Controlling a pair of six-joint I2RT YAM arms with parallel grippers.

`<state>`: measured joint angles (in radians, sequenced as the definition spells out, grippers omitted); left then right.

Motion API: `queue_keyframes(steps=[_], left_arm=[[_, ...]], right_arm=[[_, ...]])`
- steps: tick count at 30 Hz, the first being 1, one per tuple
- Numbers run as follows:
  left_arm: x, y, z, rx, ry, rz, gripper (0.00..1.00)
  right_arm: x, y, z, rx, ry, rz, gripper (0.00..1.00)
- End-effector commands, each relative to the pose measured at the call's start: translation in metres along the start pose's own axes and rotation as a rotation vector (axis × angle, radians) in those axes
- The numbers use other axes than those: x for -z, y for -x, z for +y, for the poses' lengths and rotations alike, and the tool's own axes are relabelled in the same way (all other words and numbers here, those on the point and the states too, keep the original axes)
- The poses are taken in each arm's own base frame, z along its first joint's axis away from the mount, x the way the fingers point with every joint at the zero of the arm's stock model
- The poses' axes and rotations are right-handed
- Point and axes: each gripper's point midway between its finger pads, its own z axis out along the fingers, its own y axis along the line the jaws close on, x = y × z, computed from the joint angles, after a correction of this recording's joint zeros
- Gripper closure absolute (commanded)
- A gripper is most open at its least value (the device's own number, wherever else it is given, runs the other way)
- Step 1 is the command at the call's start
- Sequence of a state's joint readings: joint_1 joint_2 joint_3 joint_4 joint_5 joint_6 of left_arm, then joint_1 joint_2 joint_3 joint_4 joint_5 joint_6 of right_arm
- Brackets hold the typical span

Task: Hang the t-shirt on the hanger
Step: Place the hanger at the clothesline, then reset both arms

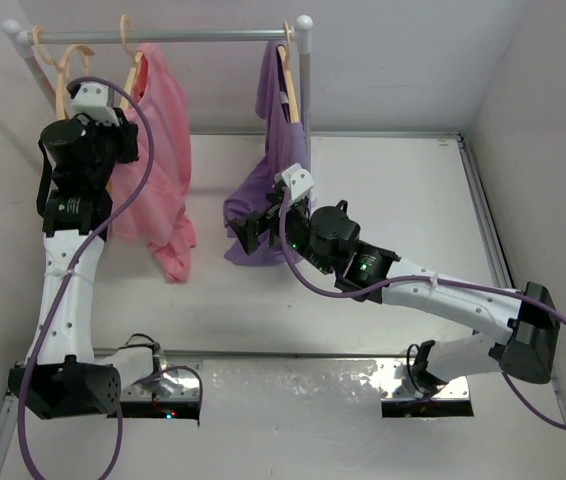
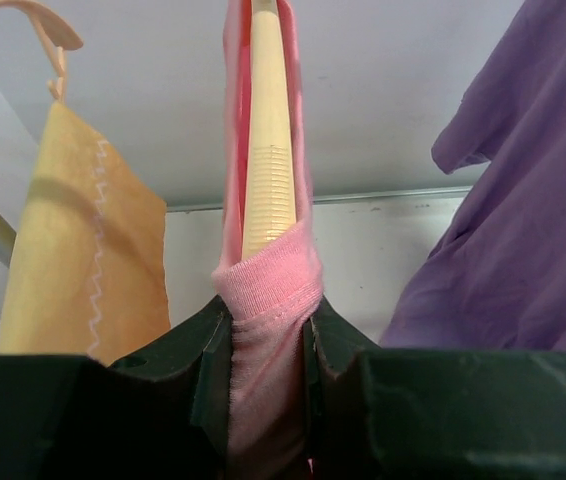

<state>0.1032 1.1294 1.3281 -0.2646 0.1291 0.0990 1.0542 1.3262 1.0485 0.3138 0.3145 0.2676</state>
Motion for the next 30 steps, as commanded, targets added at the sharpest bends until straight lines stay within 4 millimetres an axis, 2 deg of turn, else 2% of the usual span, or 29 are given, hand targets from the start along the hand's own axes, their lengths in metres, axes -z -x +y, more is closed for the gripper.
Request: queue_keyframes(steps=[1, 4, 5, 8, 9, 10, 11, 13, 14, 16, 17, 19, 20, 21, 22, 23, 24, 25, 26, 27, 28, 29, 30], left_arm=[[0.003, 0.053, 0.018, 0.0, 0.044, -0.168, 1.0], [0.001, 0.034, 0.011, 0.031, 0.002, -0.123, 1.0], [0.0, 0.02, 0.002, 0.038, -0.044, -0.097, 1.0], [0.01, 0.013, -0.014, 0.004, -0.133, -0.1, 0.98], [0.015, 0.008, -0.017, -0.013, -0.149, -0.1, 0.75], [0.017, 0.008, -0.018, -0.025, -0.152, -0.103, 0.61], [0.022, 0.007, -0.018, -0.048, -0.152, -0.1, 0.39], [0.027, 0.005, -0.019, -0.099, -0.161, -0.09, 0.21], [0.031, -0.001, -0.021, -0.107, -0.17, -0.064, 0.04], [0.042, 0.0, -0.023, -0.158, -0.184, -0.061, 0.0], [0.046, -0.009, -0.024, -0.168, -0.188, -0.03, 0.0], [0.065, -0.008, -0.024, -0.242, -0.182, -0.045, 0.0], [0.08, -0.018, -0.028, -0.272, -0.189, -0.036, 0.0], [0.085, -0.046, -0.03, -0.348, -0.222, 0.018, 0.0], [0.093, -0.056, -0.032, -0.395, -0.241, 0.027, 0.0], [0.112, -0.056, -0.036, -0.442, -0.241, -0.008, 0.0], [0.119, -0.067, -0.038, -0.499, -0.259, -0.004, 0.0], [0.126, -0.099, -0.04, -0.505, -0.283, 0.053, 0.0], [0.142, -0.103, -0.043, -0.537, -0.284, 0.022, 0.0], [0.148, -0.115, -0.046, -0.587, -0.311, 0.027, 0.0], [0.154, -0.147, -0.049, -0.583, -0.342, 0.09, 0.0], [0.165, -0.151, -0.05, -0.604, -0.336, 0.064, 0.0], [0.168, -0.162, -0.05, -0.624, -0.341, 0.079, 0.0]], right_arm=[[0.006, 0.021, -0.004, 0.005, -0.008, -0.062, 0.01], [0.009, 0.02, -0.004, 0.025, -0.004, -0.041, 0.01], [0.01, 0.017, -0.004, 0.043, -0.002, -0.017, 0.01], [0.013, 0.005, -0.008, 0.074, -0.01, 0.039, 0.01], [0.012, -0.002, -0.01, 0.097, -0.02, 0.064, 0.01], [0.012, -0.006, -0.012, 0.11, -0.026, 0.085, 0.01], [0.013, -0.013, -0.014, 0.126, -0.034, 0.129, 0.01], [0.013, -0.029, -0.015, 0.147, -0.032, 0.195, 0.01], [0.013, -0.032, -0.012, 0.148, -0.015, 0.208, 0.01], [0.014, -0.043, -0.007, 0.152, 0.016, 0.238, 0.01], [0.015, -0.051, -0.005, 0.154, 0.035, 0.258, 0.01], [0.019, -0.066, 0.004, 0.162, 0.103, 0.296, 0.01], [0.024, -0.082, 0.006, 0.181, 0.138, 0.333, 0.01], [0.034, -0.112, 0.003, 0.204, 0.154, 0.426, 0.01], [0.04, -0.127, 0.003, 0.208, 0.171, 0.476, 0.01], [0.046, -0.14, 0.002, 0.217, 0.183, 0.518, 0.01], [0.057, -0.161, -0.001, 0.222, 0.188, 0.592, 0.01], [0.067, -0.182, -0.008, 0.224, 0.175, 0.649, 0.01], [0.074, -0.195, -0.014, 0.208, 0.139, 0.689, 0.01], [0.081, -0.205, -0.025, 0.206, 0.083, 0.716, 0.01], [0.087, -0.211, -0.047, 0.226, -0.042, 0.722, 0.01], [0.106, -0.229, -0.062, 0.209, -0.116, 0.751, 0.01], [0.113, -0.234, -0.072, 0.206, -0.165, 0.743, 0.01]])
